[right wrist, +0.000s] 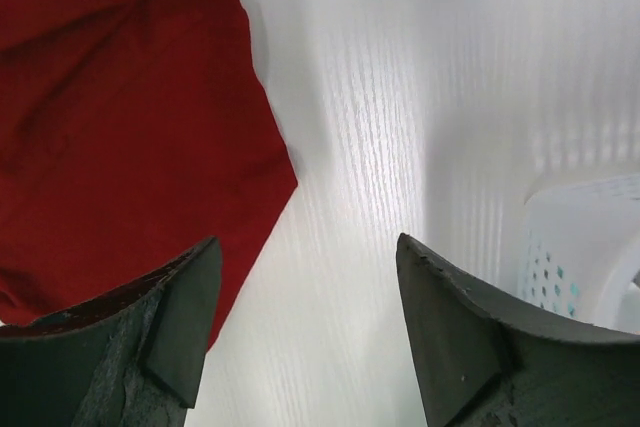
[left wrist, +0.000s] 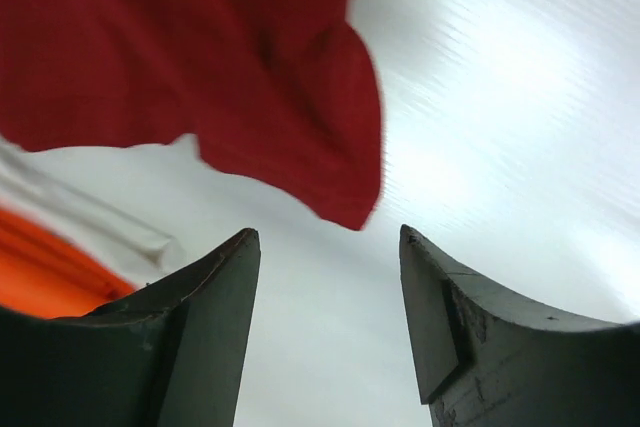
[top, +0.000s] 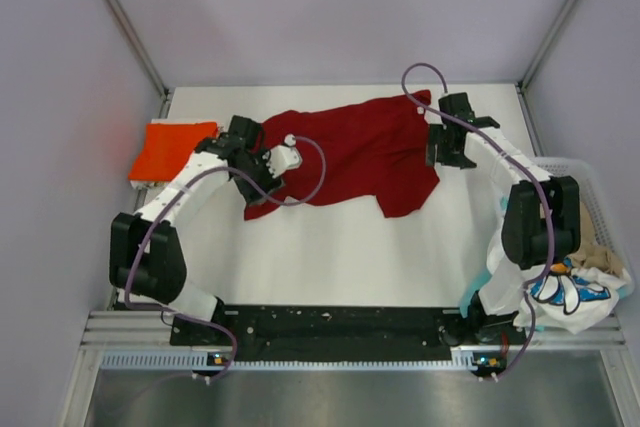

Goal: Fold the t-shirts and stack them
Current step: Flatten out the tshirt

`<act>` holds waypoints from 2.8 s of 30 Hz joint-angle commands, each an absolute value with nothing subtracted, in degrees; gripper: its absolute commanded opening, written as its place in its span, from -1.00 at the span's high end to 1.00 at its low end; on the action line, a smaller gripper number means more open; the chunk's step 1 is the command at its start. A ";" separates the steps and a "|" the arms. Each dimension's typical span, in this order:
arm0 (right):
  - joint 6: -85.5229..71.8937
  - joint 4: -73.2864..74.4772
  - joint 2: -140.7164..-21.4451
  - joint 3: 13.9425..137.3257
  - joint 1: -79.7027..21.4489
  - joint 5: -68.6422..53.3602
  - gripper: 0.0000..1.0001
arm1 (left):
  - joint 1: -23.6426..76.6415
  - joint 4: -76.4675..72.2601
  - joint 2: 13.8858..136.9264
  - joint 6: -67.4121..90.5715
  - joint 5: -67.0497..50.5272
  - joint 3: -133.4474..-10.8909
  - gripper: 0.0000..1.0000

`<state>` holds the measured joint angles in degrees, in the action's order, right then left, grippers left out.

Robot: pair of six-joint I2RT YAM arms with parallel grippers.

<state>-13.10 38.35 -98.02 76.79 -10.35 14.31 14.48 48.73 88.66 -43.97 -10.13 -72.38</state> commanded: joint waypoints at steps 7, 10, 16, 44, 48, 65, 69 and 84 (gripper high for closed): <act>-16.17 32.87 -107.22 76.91 -10.28 9.68 -0.36 | 15.82 40.97 97.28 -45.62 -0.53 -61.62 -0.27; -16.17 31.47 -110.03 76.03 -10.28 5.64 -0.31 | 15.82 39.64 99.57 -44.30 -0.53 -60.91 -0.20; -17.23 29.36 -109.87 73.74 -10.20 2.91 0.58 | 15.73 35.78 101.87 -41.67 3.95 -60.73 0.54; -10.98 37.70 -49.94 92.54 -8.53 -2.01 1.00 | 11.25 64.41 74.62 -34.01 25.40 -115.11 1.00; -13.00 37.97 -47.46 96.06 -8.53 -4.39 1.00 | 11.25 68.72 74.00 -34.10 23.47 -122.15 1.00; -18.54 30.76 -88.02 119.30 -7.30 -9.22 1.00 | 10.55 42.65 92.44 -40.43 32.59 -116.52 1.00; -21.88 31.03 -100.26 141.03 -4.40 -11.42 1.00 | 8.44 28.60 97.46 -40.16 35.94 -124.00 1.00; -15.11 29.79 -80.36 116.07 -1.67 -9.83 1.00 | 8.09 27.31 88.87 -42.89 24.36 -111.65 1.00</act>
